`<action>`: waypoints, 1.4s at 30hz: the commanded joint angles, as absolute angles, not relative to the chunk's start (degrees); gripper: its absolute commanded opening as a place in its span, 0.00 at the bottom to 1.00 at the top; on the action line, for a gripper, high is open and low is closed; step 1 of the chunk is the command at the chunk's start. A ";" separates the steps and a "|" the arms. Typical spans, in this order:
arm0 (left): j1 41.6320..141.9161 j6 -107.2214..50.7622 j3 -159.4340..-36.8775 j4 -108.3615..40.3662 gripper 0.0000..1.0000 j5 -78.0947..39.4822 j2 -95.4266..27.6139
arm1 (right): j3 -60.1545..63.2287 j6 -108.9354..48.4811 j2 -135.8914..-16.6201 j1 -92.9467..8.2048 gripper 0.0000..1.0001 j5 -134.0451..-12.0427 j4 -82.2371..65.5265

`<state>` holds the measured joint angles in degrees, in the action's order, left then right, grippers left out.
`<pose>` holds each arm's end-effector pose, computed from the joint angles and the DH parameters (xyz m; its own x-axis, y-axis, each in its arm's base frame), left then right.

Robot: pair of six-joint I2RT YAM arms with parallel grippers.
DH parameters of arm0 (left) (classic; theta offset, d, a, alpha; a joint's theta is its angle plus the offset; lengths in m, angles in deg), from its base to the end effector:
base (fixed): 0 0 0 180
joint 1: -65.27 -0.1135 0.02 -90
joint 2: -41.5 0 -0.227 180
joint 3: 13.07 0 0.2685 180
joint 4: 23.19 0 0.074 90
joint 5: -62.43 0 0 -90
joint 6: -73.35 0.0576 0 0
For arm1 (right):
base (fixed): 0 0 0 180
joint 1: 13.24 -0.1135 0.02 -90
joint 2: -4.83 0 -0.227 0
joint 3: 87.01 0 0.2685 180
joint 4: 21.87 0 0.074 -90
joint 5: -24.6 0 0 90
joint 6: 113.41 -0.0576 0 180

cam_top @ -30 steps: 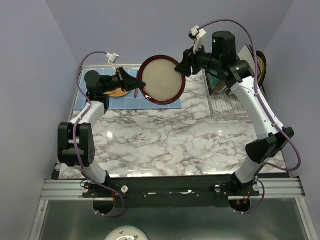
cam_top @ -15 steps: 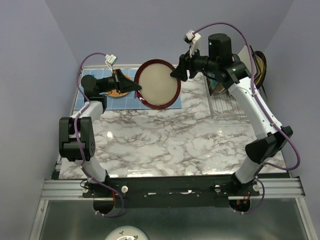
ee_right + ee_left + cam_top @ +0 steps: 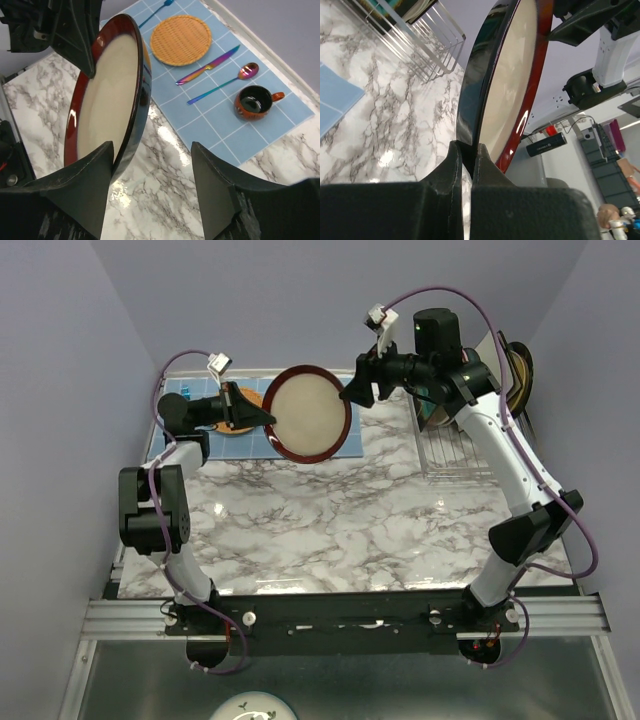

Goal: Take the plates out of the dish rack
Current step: Place the plate at the center of the board.

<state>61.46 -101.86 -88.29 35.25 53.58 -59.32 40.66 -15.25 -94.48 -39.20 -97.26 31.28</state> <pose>0.3773 -0.0319 0.2654 -0.7701 -0.2049 -0.6041 0.6075 0.0533 -0.7925 0.3505 0.2044 0.4135 -0.2592 -0.2603 -0.9301 -0.8480 0.5222 0.0902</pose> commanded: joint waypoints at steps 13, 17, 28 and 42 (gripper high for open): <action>47.70 -108.15 -83.65 60.49 0.00 64.53 -57.38 | 39.11 -11.64 -94.49 -35.57 0.69 -77.45 32.27; 42.88 -107.44 -81.02 60.40 0.00 67.70 -57.11 | 37.61 -11.11 -93.70 -35.66 0.68 -76.92 31.39; 32.93 -109.11 -80.92 60.31 0.00 67.79 -55.53 | 35.06 -11.28 -93.08 -35.66 0.68 -78.23 31.30; 34.51 -117.62 -92.78 60.40 0.00 65.86 -59.66 | 34.53 -12.25 -93.87 -35.74 0.67 -80.34 31.04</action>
